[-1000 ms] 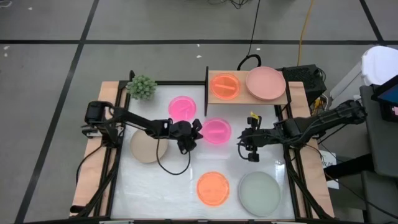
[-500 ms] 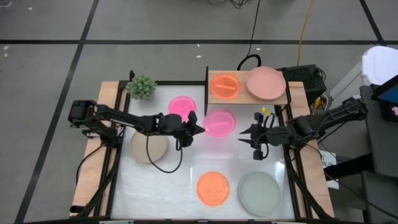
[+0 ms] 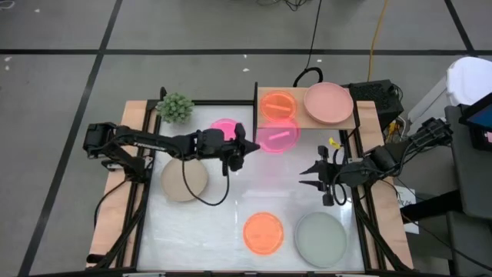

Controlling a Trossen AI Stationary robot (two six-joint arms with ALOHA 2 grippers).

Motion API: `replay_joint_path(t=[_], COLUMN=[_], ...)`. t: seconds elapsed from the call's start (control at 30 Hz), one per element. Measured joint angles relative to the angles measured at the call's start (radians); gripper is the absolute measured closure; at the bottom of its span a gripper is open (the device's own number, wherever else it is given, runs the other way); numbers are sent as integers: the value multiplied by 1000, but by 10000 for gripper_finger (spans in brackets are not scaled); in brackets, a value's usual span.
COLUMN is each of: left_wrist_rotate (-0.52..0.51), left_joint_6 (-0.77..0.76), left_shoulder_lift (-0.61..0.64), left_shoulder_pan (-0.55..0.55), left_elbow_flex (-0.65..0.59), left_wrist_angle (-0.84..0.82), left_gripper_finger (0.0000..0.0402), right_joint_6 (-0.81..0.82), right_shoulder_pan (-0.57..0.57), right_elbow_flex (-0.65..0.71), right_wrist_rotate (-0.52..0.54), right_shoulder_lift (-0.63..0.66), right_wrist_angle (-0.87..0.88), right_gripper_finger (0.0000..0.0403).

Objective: Place and stack plates onto a shelf
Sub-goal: Stack the right pink plate on top of the orange plate on the shelf

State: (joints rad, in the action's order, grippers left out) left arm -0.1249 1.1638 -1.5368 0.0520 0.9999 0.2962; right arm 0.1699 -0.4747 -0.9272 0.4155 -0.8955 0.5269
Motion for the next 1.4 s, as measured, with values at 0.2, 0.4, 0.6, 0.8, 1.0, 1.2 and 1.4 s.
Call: replay_joint_path(t=[0.2,0.4,0.6,0.8,1.0,1.2,1.4], left_wrist_rotate=[0,0,19,-67,-116,-144,-199], left_joint_6=[12,11,9,-34,-82,-97,-97], left_shoulder_lift=[0,-7,-60,-177,-266,-331,-366], left_shoulder_pan=[41,93,127,152,166,174,175], left_elbow_flex=[141,257,332,411,445,446,446], left_wrist_angle=[-97,-161,-164,-166,-220,-249,-254], left_gripper_finger=[401,401,401,401,401,401,401], right_joint_6=[0,0,1,32,111,129,123], right_shoulder_pan=[-25,-42,-45,-45,-45,-45,-45], right_elbow_flex=[0,0,0,0,0,0,0], right_wrist_rotate=[-1,-1,-2,-32,-31,-30,-26], right_shoulder_lift=[0,0,0,0,0,0,-1], right_wrist_angle=[-1,0,1,15,89,91,91], right_gripper_finger=[303,303,303,303,303,303,303])
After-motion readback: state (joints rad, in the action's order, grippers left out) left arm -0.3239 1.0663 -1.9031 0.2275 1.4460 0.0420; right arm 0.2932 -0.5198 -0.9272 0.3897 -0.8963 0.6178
